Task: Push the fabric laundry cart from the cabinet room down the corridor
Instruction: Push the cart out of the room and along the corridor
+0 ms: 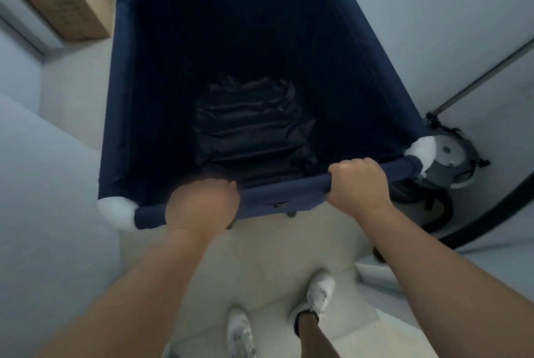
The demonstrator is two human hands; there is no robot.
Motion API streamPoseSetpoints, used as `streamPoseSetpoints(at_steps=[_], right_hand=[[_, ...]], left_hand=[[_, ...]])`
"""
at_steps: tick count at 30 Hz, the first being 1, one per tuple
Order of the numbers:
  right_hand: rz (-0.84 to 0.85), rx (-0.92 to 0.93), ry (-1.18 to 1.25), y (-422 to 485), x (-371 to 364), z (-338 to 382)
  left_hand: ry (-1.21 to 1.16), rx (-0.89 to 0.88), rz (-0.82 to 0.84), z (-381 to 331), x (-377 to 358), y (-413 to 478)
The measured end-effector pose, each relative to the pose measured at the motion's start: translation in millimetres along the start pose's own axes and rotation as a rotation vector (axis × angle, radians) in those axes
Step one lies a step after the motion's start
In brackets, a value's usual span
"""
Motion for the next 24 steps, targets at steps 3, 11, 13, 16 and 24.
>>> streamPoseSetpoints(at_steps=[3,11,13,16,24], right_hand=[[0.051,0.041,-0.003,29,1,-22],[0.085,-0.007,0.027,51,-5,-43],[0.057,-0.057,0.023,48,-7,-46],[0.045,-0.134,0.020,42,-10,-57],[0.091,-0.246,0.001,43,-16,-111]], left_hand=[[0.005,0.025,-0.019,-15,-3,28],[0.027,-0.104,-0.089,-26,-9,87],[0.018,-0.142,-0.115,-28,-10,100],[0.002,-0.179,-0.109,-42,-12,116],[-0.020,-0.213,-0.093,-94,-13,142]])
Point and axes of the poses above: each hand's wrist, its own y-axis towards the middle knuckle, its own x-axis out of the back of the hand, z = x × y, the point moved 9 cm from there along y, towards the middle knuckle, and after that the axes turned 11 degrees about x, right-handed, at the moved point
